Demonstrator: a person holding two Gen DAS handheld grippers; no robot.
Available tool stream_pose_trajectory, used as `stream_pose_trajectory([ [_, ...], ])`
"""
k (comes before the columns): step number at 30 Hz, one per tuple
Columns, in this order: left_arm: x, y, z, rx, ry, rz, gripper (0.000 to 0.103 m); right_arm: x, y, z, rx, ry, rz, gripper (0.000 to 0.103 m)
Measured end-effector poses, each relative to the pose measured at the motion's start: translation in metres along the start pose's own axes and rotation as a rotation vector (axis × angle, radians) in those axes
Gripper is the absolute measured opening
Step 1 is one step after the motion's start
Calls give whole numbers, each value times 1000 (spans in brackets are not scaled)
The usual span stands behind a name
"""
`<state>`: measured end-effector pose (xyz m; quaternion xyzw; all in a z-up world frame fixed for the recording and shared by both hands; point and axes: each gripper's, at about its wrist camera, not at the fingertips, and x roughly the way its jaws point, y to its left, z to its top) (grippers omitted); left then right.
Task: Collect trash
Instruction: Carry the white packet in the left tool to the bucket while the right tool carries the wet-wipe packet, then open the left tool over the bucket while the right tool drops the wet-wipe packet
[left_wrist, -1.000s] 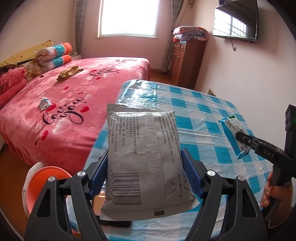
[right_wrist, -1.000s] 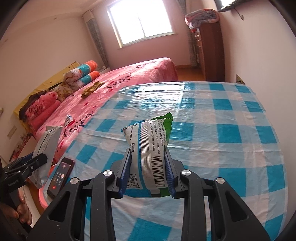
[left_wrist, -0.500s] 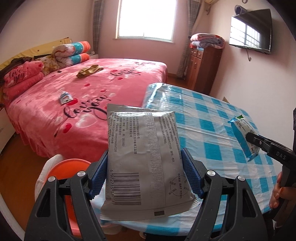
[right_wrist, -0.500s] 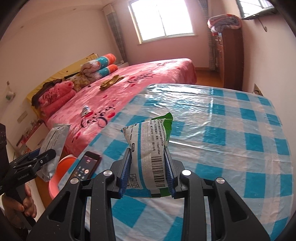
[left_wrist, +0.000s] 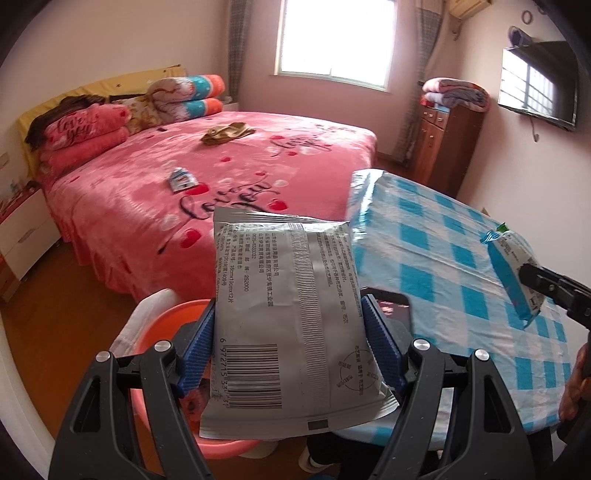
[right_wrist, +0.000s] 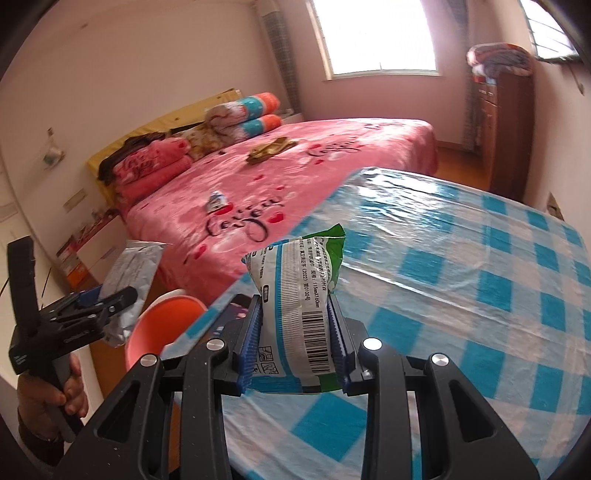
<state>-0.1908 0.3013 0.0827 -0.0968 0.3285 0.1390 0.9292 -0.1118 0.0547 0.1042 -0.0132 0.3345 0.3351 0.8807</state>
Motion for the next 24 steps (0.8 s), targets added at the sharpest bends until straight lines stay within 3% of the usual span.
stream_pose_trajectory([
  [12,15,62,-23,-86,62,110,76,38,91,20,-119,84,232,35],
  [24,44,118,-53,-180,155,188,76,97,174,12,-260,202,343,35],
])
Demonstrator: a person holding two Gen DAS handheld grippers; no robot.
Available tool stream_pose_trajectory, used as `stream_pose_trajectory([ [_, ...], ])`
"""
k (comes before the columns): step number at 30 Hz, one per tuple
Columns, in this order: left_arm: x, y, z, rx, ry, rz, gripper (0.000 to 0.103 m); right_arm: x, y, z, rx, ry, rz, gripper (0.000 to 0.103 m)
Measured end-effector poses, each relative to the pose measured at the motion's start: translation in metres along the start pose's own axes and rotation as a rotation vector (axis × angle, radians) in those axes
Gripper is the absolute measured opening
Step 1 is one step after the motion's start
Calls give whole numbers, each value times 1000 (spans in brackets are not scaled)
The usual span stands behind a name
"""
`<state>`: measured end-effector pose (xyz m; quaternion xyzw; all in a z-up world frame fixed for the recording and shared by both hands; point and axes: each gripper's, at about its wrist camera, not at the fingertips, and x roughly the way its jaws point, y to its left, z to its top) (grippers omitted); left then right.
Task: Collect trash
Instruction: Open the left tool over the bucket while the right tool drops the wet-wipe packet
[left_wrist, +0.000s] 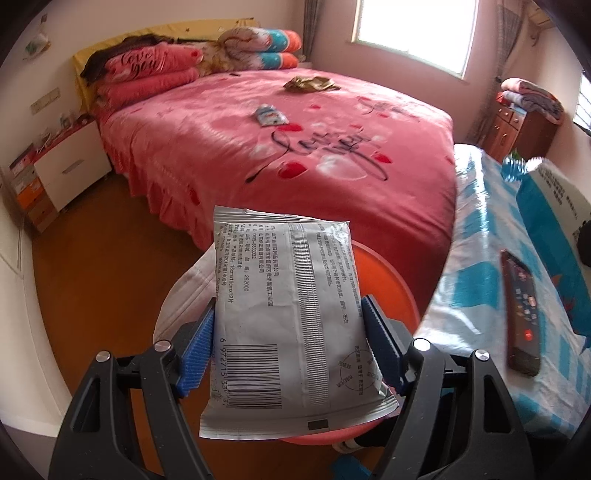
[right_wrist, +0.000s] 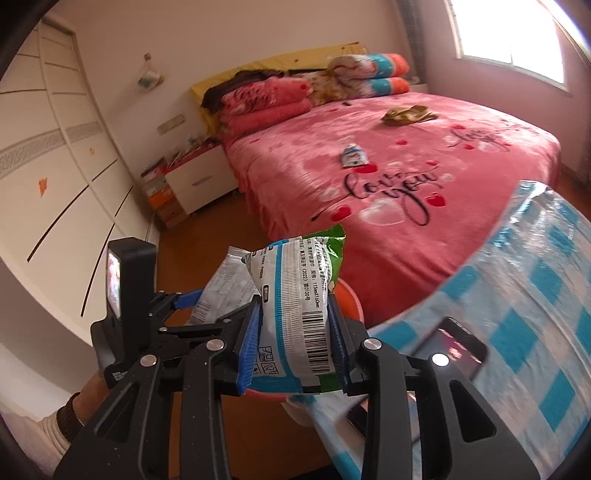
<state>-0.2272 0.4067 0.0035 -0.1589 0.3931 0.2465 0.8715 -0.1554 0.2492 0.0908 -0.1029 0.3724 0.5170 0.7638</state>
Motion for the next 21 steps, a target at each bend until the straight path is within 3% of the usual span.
stream_pose_trajectory([
  [11,30,16,-8,-46,42,27,78,36,16,9,-23,42,53,37],
  [13,32,17,-8,-41,49,49,82,37,12,11,-6,29,74,42],
  [15,33,18,-7,-36,48,72,83,31,9,12,15,3,73,58],
  [21,20,14,-2,-8,-3,115,88,6,-12,13,64,-62,12,75],
])
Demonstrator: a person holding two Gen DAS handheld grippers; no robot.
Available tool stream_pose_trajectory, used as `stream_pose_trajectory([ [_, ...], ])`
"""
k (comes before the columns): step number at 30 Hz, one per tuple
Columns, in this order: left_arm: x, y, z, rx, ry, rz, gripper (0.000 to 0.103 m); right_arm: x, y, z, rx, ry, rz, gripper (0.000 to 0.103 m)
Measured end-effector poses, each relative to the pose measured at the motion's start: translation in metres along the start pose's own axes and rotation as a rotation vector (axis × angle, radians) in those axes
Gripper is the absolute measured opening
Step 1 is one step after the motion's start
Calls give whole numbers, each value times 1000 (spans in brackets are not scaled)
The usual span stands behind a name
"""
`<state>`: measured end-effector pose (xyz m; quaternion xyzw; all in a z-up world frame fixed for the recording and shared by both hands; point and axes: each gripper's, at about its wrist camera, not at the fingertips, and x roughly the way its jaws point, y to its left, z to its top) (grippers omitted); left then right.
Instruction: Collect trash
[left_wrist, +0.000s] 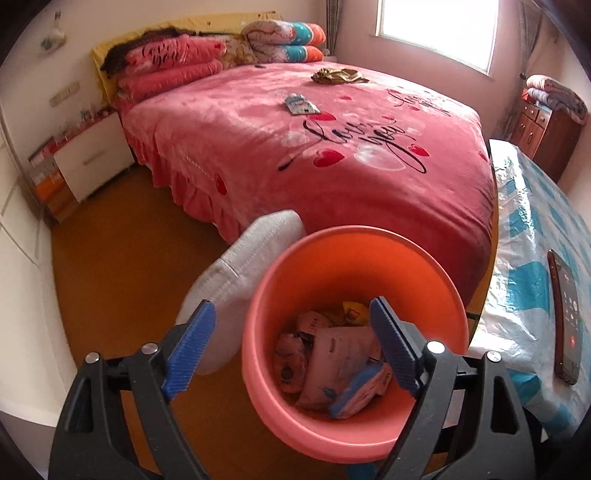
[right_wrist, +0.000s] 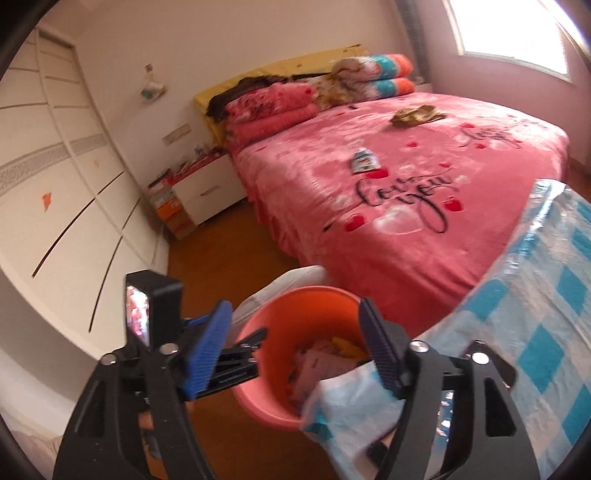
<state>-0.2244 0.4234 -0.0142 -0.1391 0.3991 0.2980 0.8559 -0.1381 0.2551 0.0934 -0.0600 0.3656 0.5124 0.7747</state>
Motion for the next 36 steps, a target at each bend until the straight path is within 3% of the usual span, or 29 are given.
stream_pose_trajectory([
  [9,-27,-29,11,85,-80,40,92,-42,-27,-8,36,-87,-160,89],
  [21,-78,-74,28,157,-203,23,94,-97,-52,-33,69,-186,-308,89],
  [36,-144,-166,35,285,-348,-135,99,-186,-91,-72,154,-331,-520,94],
])
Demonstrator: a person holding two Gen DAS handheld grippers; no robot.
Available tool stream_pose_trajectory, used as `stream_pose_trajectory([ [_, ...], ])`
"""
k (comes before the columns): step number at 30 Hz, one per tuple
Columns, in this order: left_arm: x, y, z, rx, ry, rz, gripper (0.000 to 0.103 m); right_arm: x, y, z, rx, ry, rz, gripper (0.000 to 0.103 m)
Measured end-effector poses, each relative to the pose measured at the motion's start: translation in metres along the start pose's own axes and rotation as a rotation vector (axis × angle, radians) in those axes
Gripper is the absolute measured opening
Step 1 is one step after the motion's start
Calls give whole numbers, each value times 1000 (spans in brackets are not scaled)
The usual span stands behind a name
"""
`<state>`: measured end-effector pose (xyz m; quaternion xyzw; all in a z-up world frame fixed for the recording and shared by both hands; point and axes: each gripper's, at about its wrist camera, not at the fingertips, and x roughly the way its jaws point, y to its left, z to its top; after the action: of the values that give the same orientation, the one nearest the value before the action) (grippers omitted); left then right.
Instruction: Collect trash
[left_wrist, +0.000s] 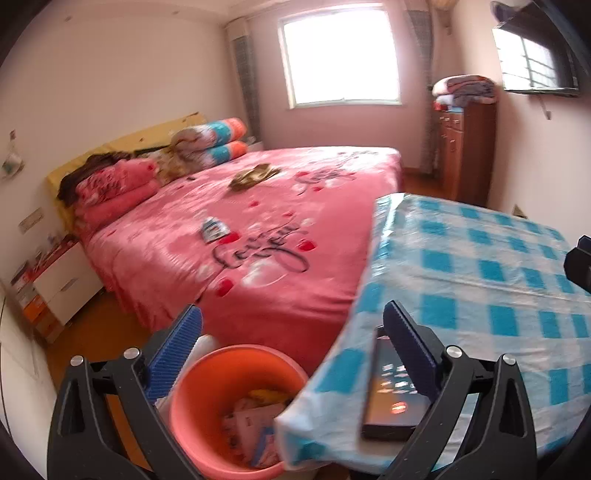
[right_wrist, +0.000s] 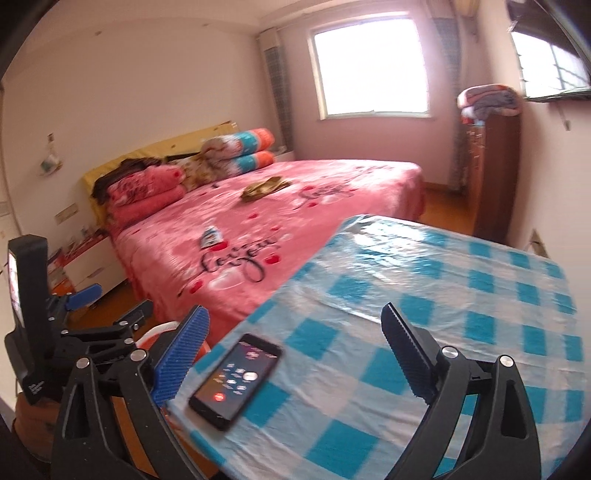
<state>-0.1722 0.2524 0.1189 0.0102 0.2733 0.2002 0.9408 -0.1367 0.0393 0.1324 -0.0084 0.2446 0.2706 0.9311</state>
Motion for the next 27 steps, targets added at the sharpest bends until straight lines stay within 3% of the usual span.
stream_pose_trajectory([
  [15,-27,-107,11,83,-52,-237,99,-70,-71,-12,59,-96,-227,94],
  [27,-45,-156,9,116,-73,-366,99,-111,-103,-25,104,-129,-352,94],
])
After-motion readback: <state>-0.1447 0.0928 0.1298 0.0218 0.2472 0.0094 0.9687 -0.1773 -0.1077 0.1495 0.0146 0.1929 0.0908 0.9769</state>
